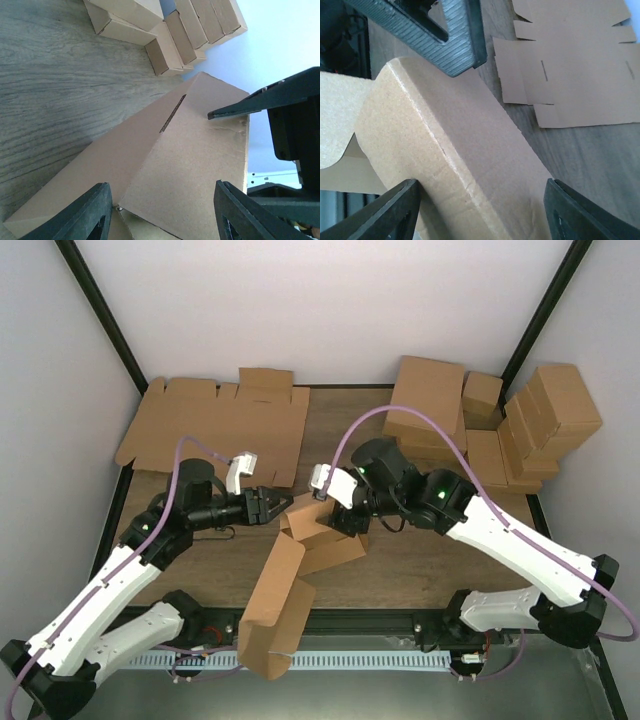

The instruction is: Fold the paper box

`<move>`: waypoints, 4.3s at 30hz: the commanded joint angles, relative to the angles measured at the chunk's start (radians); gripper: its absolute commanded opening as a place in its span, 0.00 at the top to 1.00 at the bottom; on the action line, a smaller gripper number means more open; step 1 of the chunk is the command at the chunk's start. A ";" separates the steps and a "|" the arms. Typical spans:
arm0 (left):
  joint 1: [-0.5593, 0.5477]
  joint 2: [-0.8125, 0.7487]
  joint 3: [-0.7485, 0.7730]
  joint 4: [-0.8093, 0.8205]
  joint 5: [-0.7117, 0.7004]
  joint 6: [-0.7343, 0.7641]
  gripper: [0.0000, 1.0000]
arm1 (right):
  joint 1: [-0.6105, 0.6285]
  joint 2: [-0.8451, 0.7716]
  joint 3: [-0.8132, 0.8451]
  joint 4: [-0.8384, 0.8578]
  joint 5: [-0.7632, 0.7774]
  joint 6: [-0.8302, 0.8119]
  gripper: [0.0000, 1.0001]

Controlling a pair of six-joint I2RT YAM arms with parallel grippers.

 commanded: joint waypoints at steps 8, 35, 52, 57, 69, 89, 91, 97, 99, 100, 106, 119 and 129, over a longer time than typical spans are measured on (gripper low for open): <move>-0.003 -0.027 -0.074 0.126 0.065 -0.097 0.41 | 0.140 -0.046 -0.116 0.128 0.303 -0.132 0.26; -0.003 -0.043 -0.104 0.189 0.018 -0.162 0.42 | 0.208 -0.142 -0.365 0.487 0.480 -0.285 0.65; -0.001 -0.077 0.491 -0.314 -0.467 0.203 0.07 | 0.024 -0.058 -0.255 0.389 0.421 0.019 0.99; -0.002 -0.070 0.471 -0.344 -0.513 0.194 0.06 | -0.155 -0.048 -0.342 0.420 0.228 0.208 0.99; 0.017 -0.007 0.340 -0.345 -0.585 0.185 0.00 | -0.305 -0.068 -0.742 0.745 0.042 0.564 0.99; 0.028 -0.022 0.187 -0.280 -0.558 0.210 0.00 | -0.232 -0.009 -0.769 0.652 0.173 0.621 0.67; 0.028 -0.025 0.186 -0.281 -0.563 0.213 0.00 | -0.206 0.009 -0.754 0.636 0.220 0.634 0.67; 0.028 -0.019 0.175 -0.277 -0.553 0.215 0.00 | -0.150 0.093 -0.700 0.584 0.336 0.674 0.89; 0.028 -0.018 0.169 -0.277 -0.550 0.215 0.00 | -0.141 0.112 -0.691 0.572 0.364 0.688 0.89; 0.028 -0.021 0.166 -0.278 -0.549 0.215 0.00 | -0.137 0.118 -0.685 0.564 0.381 0.698 0.89; 0.029 -0.036 0.140 -0.270 -0.546 0.204 0.00 | -0.093 0.162 -0.651 0.511 0.487 0.752 0.69; 0.028 -0.045 0.104 -0.254 -0.513 0.192 0.00 | -0.092 0.248 -0.607 0.655 0.412 0.766 0.58; 0.028 -0.049 0.089 -0.258 -0.517 0.195 0.00 | -0.091 0.321 -0.595 0.573 0.547 0.858 0.86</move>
